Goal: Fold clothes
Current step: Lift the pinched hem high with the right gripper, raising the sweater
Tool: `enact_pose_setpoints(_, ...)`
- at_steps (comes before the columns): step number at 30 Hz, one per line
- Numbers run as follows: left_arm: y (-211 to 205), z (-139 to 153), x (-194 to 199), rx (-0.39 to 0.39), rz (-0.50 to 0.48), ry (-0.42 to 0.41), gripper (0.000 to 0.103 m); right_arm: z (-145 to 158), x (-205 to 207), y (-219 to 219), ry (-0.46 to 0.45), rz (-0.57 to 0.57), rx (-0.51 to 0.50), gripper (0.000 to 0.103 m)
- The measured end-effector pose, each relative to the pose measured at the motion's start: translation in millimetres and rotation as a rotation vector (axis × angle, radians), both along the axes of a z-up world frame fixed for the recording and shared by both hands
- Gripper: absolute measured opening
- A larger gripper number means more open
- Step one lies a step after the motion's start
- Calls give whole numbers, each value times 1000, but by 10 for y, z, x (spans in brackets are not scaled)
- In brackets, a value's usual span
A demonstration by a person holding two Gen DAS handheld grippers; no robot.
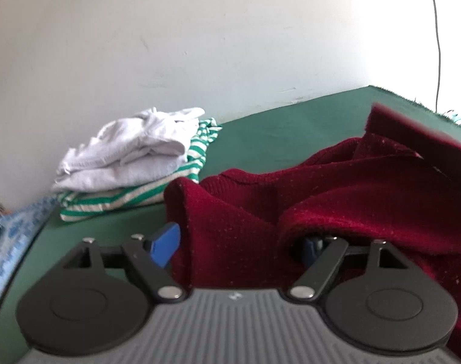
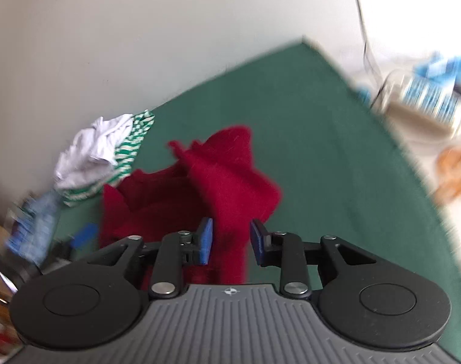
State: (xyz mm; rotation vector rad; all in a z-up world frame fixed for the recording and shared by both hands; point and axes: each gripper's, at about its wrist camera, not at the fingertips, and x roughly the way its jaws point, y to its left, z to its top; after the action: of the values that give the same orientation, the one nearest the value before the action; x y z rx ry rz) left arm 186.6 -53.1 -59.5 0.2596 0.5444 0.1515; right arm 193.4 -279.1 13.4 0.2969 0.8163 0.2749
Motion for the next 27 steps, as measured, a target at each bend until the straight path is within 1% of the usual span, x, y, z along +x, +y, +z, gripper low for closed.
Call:
enact_pose_setpoints(1,-19,-7,3,19,3,-3,80,72,-59,10,-51,4,-61,47)
enact_pose_setpoints(3,-58,-17,-1,52,0,-9,80,211,-114,86,-157,23,-142,48)
enact_pose_setpoints(4,-72,-21,-3,63,2,-10,80,255,-98,158,-187,66,-140,48)
enact_pose_setpoints(6,-91,-27,-3,82,5,-12,81,273,-6,394,-207,155,-155,48)
enact_pose_setpoints(11,-112,-27,-15,94,17,-13,86,-3,162,1022,-192,360,-363,47)
enact_pose_setpoints(12,-111,-27,-16,94,19,-14,87,-61,193,1127,-191,393,-407,44)
enact_pose_setpoints(14,-117,-29,-16,100,25,-15,89,-204,242,1176,-207,407,-511,41)
enact_pose_setpoints(15,-124,-31,-16,105,28,-16,90,-264,286,1182,-210,414,-543,29)
enact_pose_setpoints(16,-132,-34,-19,111,28,-17,90,-302,327,1170,-212,413,-559,13)
enact_pose_setpoints(17,-141,-37,-21,117,28,-18,90,-255,352,1088,-207,384,-517,10)
enact_pose_setpoints(19,-156,-42,-25,129,27,-20,90,-161,404,925,-198,327,-434,8)
enact_pose_setpoints(21,-170,-46,-27,138,26,-21,90,-11,431,749,-200,256,-349,8)
enact_pose_setpoints(23,-173,-47,-29,140,24,-21,90,169,428,551,-194,184,-237,8)
enact_pose_setpoints(27,-181,-50,-34,144,18,-21,90,539,353,120,-209,42,128,8)
